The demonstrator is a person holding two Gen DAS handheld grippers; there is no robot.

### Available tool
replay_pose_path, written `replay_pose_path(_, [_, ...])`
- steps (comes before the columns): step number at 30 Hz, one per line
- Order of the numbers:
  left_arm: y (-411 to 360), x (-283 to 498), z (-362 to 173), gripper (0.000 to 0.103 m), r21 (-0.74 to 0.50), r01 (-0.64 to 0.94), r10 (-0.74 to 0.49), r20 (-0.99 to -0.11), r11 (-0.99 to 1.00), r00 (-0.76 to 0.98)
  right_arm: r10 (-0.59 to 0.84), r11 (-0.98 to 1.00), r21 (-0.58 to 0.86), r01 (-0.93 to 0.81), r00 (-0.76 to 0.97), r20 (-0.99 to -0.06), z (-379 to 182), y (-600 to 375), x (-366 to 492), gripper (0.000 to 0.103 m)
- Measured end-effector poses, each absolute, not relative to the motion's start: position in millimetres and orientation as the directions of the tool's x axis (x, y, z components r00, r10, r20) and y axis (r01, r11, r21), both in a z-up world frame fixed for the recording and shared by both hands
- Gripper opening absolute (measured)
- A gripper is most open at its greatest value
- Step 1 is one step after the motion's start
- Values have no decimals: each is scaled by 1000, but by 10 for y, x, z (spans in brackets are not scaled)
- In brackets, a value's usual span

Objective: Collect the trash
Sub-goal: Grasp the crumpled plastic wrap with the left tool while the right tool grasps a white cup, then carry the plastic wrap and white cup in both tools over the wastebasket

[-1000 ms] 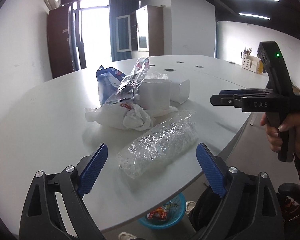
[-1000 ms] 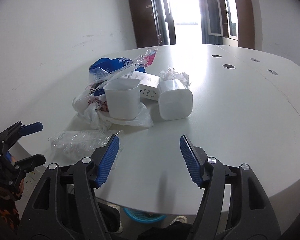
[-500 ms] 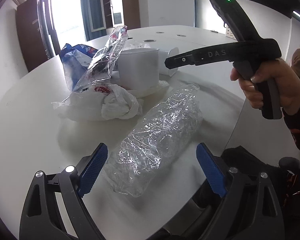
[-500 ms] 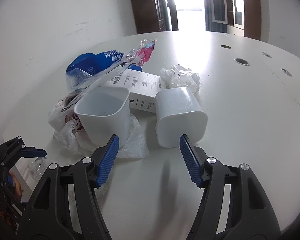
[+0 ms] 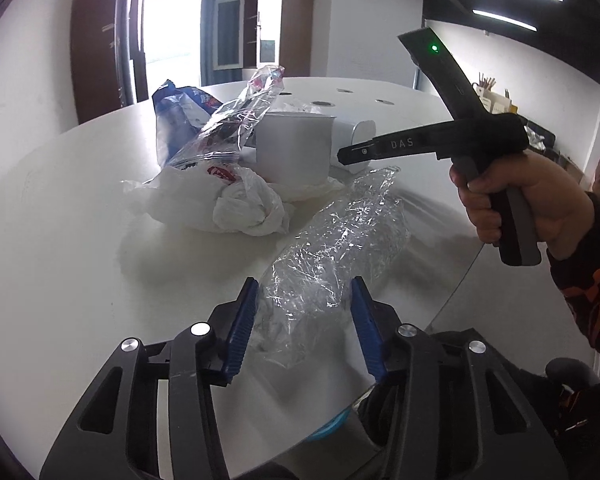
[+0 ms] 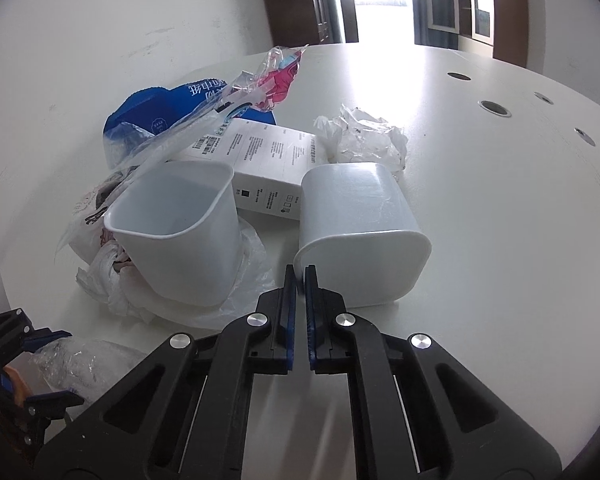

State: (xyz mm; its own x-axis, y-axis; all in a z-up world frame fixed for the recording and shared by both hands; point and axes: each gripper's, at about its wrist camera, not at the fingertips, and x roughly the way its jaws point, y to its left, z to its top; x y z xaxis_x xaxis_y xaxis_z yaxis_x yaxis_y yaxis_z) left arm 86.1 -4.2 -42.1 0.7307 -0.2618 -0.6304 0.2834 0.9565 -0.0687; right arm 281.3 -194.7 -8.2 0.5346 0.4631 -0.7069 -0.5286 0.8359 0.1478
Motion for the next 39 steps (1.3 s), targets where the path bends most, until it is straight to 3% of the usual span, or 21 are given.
replay_pose_path(22, [18,115,-143,38,-161,-10,-84,-569,987,818,558,808,173,-564,634,-535,266,-2655,1571,2])
replay_pose_path(34, [-75,-518,-121,38,-180,-10,-94,-555,984,826,616,733,114,-671,582,-531,316,-2654,631,2])
replay_pose_path(39, [-95,-730,-256,38,-178,-1,-103,-575,984,812,673,673,199,-713,477,-565,124,-2622,395,2])
